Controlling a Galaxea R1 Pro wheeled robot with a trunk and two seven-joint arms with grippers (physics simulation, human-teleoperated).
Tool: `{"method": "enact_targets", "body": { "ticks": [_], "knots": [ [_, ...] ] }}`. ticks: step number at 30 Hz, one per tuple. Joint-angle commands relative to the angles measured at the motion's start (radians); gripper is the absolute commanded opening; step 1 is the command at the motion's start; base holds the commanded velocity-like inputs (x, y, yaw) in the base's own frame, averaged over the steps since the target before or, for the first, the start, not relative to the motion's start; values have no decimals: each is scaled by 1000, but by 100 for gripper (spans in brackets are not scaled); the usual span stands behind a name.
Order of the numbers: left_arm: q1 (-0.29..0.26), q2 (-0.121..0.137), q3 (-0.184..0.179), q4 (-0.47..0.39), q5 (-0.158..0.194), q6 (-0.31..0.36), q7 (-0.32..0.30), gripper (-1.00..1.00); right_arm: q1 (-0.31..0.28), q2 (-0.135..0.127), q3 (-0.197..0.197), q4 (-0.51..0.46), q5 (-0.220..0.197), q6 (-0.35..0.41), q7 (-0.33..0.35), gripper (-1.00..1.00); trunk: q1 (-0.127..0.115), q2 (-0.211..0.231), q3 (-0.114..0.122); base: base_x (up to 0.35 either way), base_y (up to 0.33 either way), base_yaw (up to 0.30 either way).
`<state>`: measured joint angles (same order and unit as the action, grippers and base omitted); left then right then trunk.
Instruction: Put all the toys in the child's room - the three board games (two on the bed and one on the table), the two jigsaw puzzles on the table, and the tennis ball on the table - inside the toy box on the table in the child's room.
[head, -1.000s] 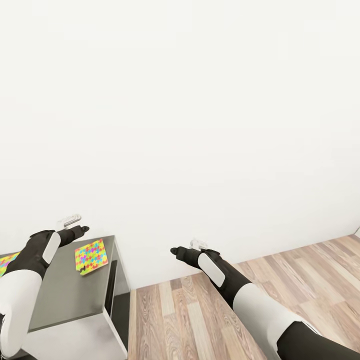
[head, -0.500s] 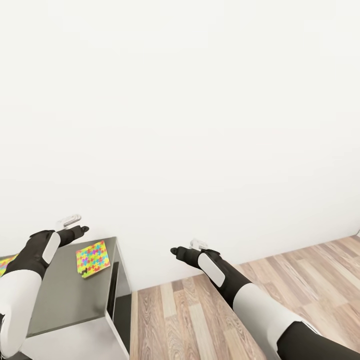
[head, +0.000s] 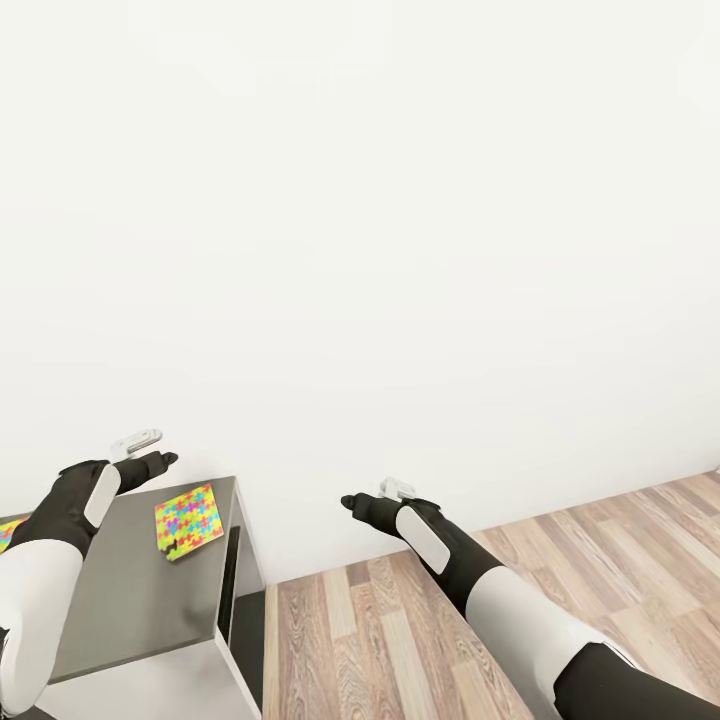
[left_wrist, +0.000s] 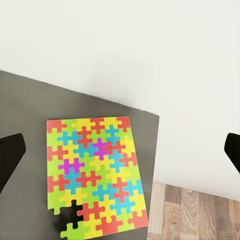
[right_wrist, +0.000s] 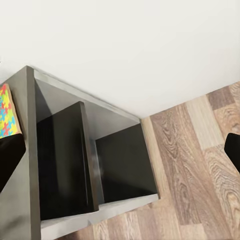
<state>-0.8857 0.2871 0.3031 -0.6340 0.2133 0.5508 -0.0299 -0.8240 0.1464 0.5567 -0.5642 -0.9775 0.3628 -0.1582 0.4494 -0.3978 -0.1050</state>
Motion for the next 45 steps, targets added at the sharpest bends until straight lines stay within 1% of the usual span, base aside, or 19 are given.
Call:
{"method": "enact_targets", "body": {
  "ticks": [1,7,23,32,37,41,45],
  "knots": [
    [-1,-1,4,-1,1,7,-3,100,-1,-1,5,-2,-10,1,-9,100,1,-2,-2,3,4,0],
    [-1,-1,4,-1,1,16,-3,100,-1,-1,5,-2,-10,1,-9,100,1,-2,-2,2,2,0],
    [-1,-1,2,1,1,76,0,100,-1,-1,5,-2,-10,2,-8,100,1,-2,-2,0,0,0],
    [-1,-1,2,22,1,99,5,100,-1,-2,5,-2,-10,2,17,100,1,-2,-2,0,0,0],
    [-1,1,2,93,-1,83,7,100,-1,-2,4,-2,-10,3,28,100,1,-2,-2,0,0,0],
    [-1,3,3,147,-1,35,8,100,-1,-3,3,-2,-10,3,31,100,1,-2,-2,0,0,0],
    [-1,3,4,174,-1,-7,9,100,-1,-3,3,-2,-10,4,34,100,1,-2,-2,0,0,0]
  ]
}}
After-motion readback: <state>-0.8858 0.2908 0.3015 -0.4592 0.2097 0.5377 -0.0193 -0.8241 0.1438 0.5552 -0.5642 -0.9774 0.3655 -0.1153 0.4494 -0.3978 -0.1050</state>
